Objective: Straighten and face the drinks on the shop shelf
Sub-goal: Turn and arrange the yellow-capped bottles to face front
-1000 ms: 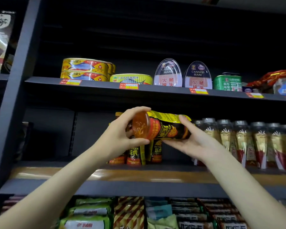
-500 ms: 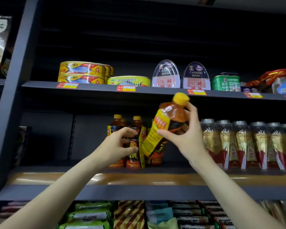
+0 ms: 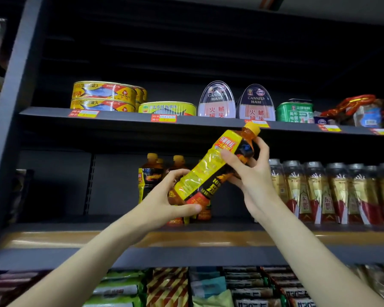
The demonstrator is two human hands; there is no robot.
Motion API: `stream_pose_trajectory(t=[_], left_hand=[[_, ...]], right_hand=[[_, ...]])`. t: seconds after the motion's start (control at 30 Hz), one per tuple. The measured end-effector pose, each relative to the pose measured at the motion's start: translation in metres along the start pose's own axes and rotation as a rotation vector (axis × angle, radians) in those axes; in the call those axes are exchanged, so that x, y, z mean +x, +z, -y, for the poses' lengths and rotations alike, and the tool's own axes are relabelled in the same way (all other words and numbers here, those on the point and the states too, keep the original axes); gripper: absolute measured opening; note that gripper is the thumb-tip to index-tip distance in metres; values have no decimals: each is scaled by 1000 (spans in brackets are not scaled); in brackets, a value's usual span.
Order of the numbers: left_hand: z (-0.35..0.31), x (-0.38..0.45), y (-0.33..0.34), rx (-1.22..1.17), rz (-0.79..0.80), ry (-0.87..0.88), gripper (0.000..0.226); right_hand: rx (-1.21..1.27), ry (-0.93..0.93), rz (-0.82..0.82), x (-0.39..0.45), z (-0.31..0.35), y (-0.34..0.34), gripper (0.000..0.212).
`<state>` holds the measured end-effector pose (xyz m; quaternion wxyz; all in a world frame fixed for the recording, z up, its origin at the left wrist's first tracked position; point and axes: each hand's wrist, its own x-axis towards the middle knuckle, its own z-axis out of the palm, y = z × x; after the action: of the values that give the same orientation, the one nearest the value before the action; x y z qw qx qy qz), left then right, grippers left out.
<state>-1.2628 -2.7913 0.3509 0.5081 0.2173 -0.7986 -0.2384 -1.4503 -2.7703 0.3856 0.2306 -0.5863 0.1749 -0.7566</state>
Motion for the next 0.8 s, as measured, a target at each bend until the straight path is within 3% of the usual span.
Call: stream_pose_trajectory(t=[0.13, 0.2, 0.27, 0.33, 0.4, 0.5, 0.57, 0.63, 0.7, 0.8], left_hand=[[5, -7, 6, -39, -141, 149, 65], [9, -6, -3, 58, -221, 229, 68], [7, -7, -13, 242, -214, 322, 71], [1, -7, -18, 365, -168, 374, 76], [-4, -5, -20, 292, -174, 366, 83], [-6, 1, -25, 168, -144, 314, 76], [0, 4, -32, 223, -137, 268, 65], [9, 6, -39, 299, -186, 230, 50], [16, 9, -41, 393, -235, 190, 42], [23, 16, -34, 568, -208, 156, 45]], right_hand=[[-107, 24, 30, -7, 10, 2, 75], [-103, 154, 117, -11, 12, 0, 68], [82, 375, 144, -13, 9, -2, 65], [328, 573, 63, -13, 1, -4, 57], [511, 692, -24, -13, -9, -6, 53], [547, 686, -108, -6, -19, -14, 69], [437, 617, -119, 0, -17, -19, 77], [207, 476, -126, 5, -13, -22, 68], [-129, 263, -156, 7, -12, -21, 63], [-827, -42, -83, 13, -18, -22, 76]])
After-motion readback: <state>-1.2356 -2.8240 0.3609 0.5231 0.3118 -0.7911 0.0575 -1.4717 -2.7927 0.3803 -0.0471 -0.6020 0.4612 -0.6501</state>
